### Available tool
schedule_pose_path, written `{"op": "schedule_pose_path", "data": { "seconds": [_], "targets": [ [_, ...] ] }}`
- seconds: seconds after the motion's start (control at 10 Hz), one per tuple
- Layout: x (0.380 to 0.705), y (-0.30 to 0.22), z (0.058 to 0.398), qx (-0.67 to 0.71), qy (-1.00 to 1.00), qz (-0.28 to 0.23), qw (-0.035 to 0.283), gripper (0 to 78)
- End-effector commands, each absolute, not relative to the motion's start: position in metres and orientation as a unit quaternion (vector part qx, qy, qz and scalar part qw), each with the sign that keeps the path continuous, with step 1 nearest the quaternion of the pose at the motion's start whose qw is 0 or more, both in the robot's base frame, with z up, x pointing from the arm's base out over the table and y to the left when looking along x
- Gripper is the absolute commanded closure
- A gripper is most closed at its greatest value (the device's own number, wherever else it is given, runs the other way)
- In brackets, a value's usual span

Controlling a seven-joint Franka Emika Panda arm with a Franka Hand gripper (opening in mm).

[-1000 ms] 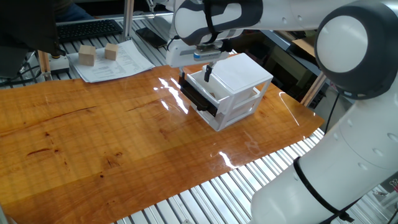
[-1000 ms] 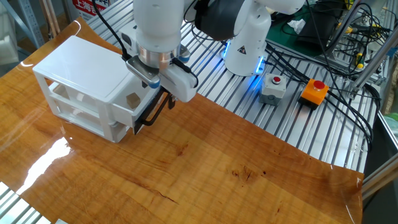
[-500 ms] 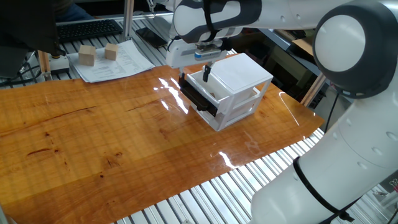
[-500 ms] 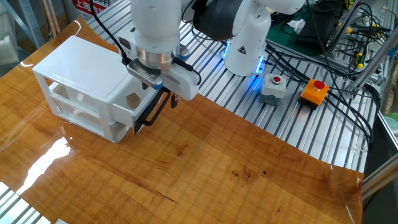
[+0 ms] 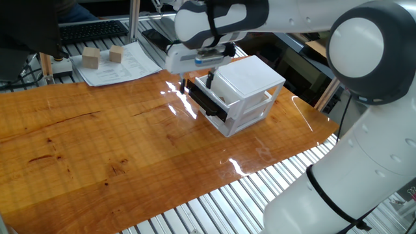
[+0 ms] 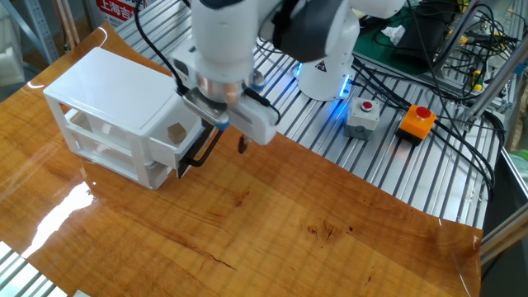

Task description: Put things in the drawer

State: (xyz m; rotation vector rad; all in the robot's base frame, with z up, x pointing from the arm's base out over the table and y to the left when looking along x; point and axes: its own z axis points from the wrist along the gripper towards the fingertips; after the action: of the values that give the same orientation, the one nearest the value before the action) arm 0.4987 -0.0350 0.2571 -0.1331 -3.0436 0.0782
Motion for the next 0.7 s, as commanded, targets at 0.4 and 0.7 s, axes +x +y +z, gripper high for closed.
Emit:
{"op": "schedule_pose_path", "data": {
  "seconds": [0.4, 0.7],
  "targets": [
    [0.504, -0.010, 0.237, -0.065, -0.997, 0.012, 0.036, 0.1],
    [0.507, -0.006, 0.228, -0.068, -0.997, 0.012, 0.030, 0.1]
  ]
}}
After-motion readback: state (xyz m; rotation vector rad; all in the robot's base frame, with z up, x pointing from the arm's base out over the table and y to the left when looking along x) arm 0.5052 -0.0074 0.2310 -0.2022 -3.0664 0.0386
